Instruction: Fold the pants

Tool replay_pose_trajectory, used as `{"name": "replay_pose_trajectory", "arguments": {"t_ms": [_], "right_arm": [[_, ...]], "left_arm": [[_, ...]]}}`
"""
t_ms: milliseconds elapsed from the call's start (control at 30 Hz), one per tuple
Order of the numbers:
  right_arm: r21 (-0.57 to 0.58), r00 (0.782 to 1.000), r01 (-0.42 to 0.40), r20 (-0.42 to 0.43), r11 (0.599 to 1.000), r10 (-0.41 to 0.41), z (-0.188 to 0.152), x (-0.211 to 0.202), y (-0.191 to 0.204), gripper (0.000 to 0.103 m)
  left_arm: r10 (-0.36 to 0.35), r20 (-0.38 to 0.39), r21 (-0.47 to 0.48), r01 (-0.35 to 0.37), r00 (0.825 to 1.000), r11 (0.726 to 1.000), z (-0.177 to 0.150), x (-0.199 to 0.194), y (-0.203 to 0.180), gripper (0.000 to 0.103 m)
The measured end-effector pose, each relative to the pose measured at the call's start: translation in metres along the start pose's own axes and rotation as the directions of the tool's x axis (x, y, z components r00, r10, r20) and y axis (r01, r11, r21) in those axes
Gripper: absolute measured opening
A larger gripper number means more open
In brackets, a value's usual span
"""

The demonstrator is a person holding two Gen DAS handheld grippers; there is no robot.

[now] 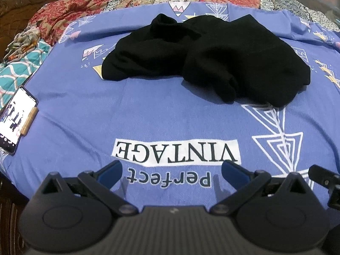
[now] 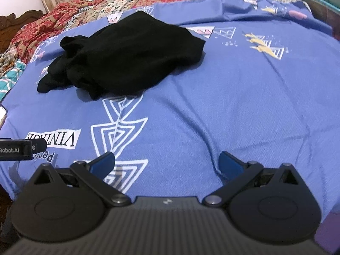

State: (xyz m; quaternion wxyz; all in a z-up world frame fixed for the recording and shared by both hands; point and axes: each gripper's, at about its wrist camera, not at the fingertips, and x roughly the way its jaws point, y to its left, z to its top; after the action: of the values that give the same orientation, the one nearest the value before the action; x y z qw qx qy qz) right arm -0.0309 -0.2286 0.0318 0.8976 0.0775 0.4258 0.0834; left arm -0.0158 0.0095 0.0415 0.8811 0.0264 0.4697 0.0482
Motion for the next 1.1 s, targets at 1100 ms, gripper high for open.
{"name": "replay_pose_trajectory", "arguments": {"t_ms": [1100], "right_arm": [[0.053, 0.999, 0.030, -0.041, 0.998, -0.028, -0.001, 0.001, -0.006, 0.103]], "left_arm": [[-0.045, -0.155, -0.007, 0.045, 0.987, 0.999, -0.014, 0.031, -0.004, 0.103]]}}
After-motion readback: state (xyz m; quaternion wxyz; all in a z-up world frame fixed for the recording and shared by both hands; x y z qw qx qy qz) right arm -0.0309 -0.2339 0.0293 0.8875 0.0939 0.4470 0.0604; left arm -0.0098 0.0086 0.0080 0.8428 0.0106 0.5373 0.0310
